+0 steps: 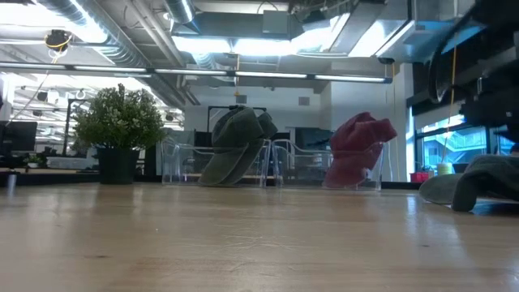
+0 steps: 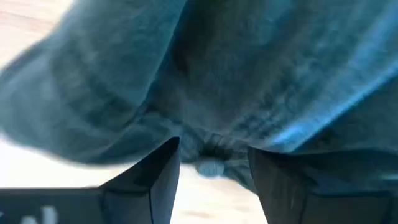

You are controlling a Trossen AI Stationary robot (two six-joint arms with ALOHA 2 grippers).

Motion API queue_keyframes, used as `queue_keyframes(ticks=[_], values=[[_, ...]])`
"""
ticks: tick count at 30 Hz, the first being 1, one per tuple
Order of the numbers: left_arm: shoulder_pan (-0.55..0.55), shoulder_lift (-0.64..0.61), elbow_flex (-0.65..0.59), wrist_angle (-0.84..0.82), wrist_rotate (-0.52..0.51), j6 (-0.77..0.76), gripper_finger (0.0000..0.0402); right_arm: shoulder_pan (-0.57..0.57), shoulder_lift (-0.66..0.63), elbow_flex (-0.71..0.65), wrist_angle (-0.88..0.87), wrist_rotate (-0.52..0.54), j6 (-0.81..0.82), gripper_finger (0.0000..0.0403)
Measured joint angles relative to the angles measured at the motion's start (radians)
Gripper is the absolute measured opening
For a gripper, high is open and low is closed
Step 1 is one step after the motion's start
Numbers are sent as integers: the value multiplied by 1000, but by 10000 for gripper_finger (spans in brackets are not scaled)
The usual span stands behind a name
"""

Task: Pick & Place hat
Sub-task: Put the black cap into the left transparent bin

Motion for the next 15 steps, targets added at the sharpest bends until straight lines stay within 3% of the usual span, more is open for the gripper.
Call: queue_keyframes(ticks=[8, 15], values=[[0, 0, 0, 0, 0, 15, 212, -1, 109, -28, 128, -2, -94, 184], [0, 0, 0, 0, 0, 17, 212, 1, 139, 23, 155, 60, -385, 106]])
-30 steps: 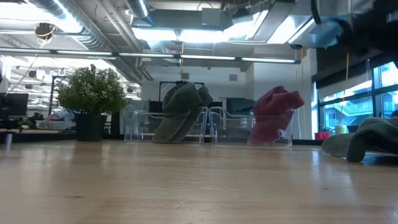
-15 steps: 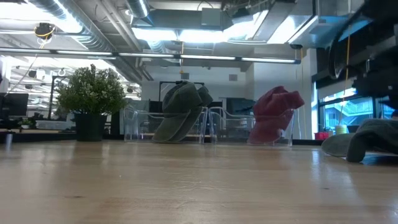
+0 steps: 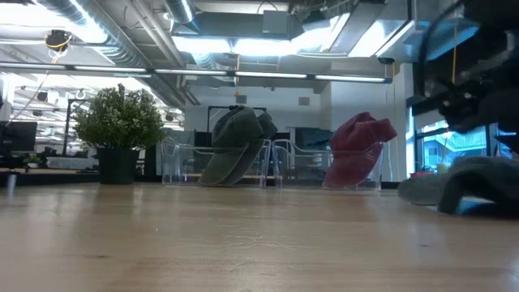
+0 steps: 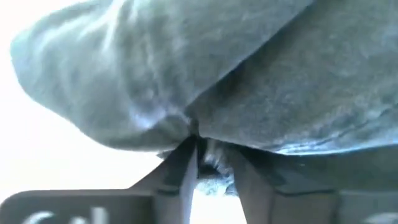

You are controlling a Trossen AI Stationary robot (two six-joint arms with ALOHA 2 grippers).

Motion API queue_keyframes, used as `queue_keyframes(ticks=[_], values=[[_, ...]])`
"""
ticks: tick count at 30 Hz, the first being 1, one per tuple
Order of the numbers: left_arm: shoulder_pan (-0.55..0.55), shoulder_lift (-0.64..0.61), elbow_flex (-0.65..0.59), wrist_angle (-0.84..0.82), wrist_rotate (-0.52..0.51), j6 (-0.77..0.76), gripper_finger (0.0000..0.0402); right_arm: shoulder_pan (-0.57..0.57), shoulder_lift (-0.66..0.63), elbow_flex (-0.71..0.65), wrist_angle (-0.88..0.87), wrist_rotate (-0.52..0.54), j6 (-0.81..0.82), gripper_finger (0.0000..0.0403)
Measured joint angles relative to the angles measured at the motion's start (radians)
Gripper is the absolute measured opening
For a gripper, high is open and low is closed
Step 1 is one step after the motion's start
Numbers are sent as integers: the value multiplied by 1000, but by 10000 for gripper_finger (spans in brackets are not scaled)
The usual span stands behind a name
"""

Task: Pick & Place hat
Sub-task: Put the black cap into the left transparent bin

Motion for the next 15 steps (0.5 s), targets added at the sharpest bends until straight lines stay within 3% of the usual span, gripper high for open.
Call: queue_keyframes(ticks=[6, 15], values=[[0, 0, 0, 0, 0, 0, 212, -6, 6, 2, 170, 22, -389, 19], [0, 0, 0, 1, 7, -28, 212, -6, 55, 2, 410, 43, -1137, 37]])
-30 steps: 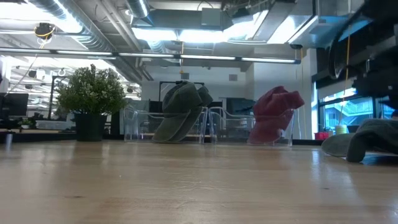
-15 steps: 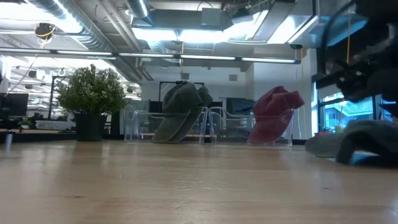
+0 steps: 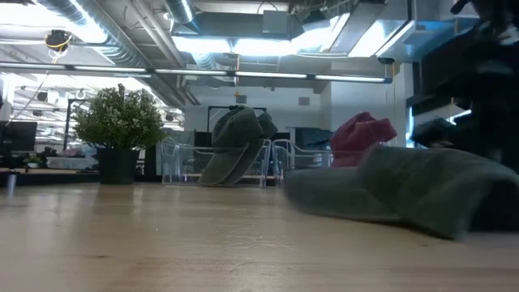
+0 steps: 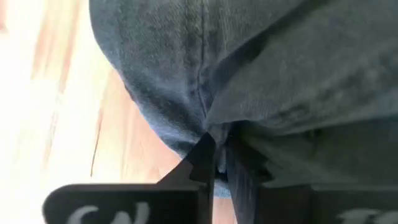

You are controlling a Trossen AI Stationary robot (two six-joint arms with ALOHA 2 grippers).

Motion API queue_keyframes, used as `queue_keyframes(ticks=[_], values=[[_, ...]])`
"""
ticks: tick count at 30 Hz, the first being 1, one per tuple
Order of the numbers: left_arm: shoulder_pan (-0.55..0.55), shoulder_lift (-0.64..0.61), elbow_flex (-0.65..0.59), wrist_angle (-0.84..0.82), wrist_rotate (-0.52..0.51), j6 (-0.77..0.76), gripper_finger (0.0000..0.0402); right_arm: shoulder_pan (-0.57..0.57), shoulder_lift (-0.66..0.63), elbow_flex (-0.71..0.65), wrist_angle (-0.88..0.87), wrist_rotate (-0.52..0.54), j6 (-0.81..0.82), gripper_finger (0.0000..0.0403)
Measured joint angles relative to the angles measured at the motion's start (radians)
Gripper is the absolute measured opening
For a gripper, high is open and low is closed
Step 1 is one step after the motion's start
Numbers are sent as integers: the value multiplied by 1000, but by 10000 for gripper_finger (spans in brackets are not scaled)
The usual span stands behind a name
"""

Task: Pick & Place hat
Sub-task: Put the black cap into the left transparent bin

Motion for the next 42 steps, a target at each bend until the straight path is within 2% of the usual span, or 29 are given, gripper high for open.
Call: queue_keyframes(ticks=[5, 15, 31, 38, 42], values=[[0, 2, 0, 2, 0, -5, 212, 0, 54, 13, 55, 5, -231, 14], [2, 79, 1, 36, 18, -25, 212, -24, 61, 161, -11, 188, -368, 45], [3, 312, 1, 293, 22, -23, 212, -34, 59, 186, -40, 208, -357, 58], [8, 410, 1, 354, 41, -23, 212, -34, 58, 187, -39, 208, -253, 124], [26, 450, 1, 382, 160, -24, 212, -33, 46, 188, -71, 208, -193, 163]])
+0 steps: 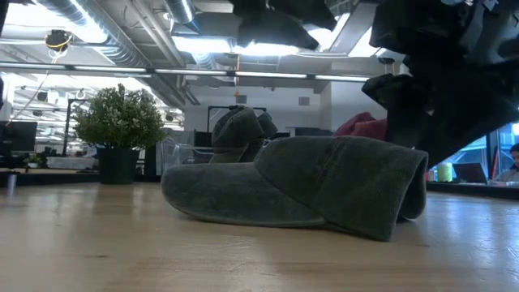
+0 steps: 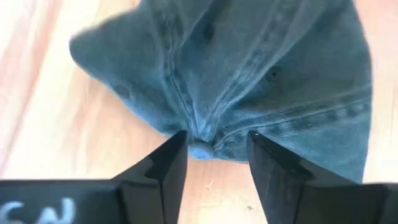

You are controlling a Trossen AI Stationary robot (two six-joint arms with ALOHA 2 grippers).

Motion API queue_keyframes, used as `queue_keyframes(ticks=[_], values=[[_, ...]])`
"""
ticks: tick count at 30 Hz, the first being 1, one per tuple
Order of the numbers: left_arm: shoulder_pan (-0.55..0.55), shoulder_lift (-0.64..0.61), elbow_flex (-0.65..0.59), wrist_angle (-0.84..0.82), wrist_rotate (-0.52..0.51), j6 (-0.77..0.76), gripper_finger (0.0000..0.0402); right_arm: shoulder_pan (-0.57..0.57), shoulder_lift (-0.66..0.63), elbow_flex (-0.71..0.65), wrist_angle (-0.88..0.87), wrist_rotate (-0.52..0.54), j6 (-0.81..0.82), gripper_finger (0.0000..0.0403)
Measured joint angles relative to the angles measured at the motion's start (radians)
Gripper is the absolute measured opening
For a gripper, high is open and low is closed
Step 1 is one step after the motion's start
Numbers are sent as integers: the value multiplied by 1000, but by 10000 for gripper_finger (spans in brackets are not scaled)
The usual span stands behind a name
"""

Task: Pick & Place hat
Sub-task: Put the black cap into the left transparent bin

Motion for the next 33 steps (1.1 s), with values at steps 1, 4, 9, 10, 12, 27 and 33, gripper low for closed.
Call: queue_keyframes(ticks=[1, 4, 9, 10, 12, 27, 33], values=[[5, 8, 0, 0, 32, 0, 212, 0, -8, 0, -5, 0, 28, 170], [21, 31, 0, 33, 104, 0, 212, 6, -50, 0, -66, 3, 130, 182], [41, 55, 0, 90, 179, -2, 212, 85, -149, 0, -219, 188, 323, 187], [43, 62, 0, 110, 199, -1, 212, 105, -169, 0, -243, 240, 357, 187], [48, 71, -1, 124, 234, 5, 212, 136, -201, 0, -266, 327, 417, 187], [47, 107, -1, 77, 285, 69, 212, 158, -102, -19, -34, 268, 508, 187], [41, 107, -1, 63, 284, 50, 212, 146, 31, -52, 101, 258, 509, 187]])
